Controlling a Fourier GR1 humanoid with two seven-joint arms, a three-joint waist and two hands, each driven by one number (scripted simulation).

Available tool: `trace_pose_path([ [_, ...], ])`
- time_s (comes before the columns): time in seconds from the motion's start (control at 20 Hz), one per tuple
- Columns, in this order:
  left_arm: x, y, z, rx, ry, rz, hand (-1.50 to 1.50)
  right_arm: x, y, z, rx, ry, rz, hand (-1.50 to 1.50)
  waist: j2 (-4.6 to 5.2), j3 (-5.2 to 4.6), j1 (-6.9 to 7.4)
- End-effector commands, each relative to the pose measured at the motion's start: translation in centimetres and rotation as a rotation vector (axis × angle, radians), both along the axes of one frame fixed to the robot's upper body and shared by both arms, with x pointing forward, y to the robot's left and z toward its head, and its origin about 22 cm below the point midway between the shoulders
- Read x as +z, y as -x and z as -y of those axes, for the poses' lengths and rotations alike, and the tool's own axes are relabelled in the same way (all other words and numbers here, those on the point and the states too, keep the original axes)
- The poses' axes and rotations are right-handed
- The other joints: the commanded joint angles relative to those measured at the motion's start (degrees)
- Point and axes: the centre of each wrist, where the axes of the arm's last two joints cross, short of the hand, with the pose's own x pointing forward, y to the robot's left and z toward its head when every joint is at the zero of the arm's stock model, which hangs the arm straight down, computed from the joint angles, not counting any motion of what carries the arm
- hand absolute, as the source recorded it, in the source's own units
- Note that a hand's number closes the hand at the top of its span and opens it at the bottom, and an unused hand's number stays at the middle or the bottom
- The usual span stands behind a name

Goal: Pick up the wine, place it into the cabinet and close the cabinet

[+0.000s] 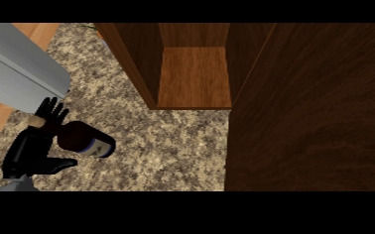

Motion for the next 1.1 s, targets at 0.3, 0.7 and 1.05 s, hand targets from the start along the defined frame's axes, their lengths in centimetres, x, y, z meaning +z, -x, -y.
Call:
trace_pose_path([
  [0.3, -3.7, -0.4, 1.5, -0.031, -0.011, -0.03, -1.5, 0.3, 0.6, -0.1, 0.002, 0.012, 0.015, -1.5, -0.02, 0.01, 0.04],
  [0.7, -5.7, -0.3, 2.2, -0.008, 0.039, -0.027, -1.5, -1.7, -0.4, 0.9, -0.015, -0.013, 0.018, -1.5, -0.03, 0.02, 0.08],
  [1.05, -8.8, -0.6, 3.2, -0.014, 0.186, -0.033, -1.5, 0.3, 0.2, 0.4, 0.0, 0.007, 0.011, -1.5, 0.13, -0.06, -0.39],
])
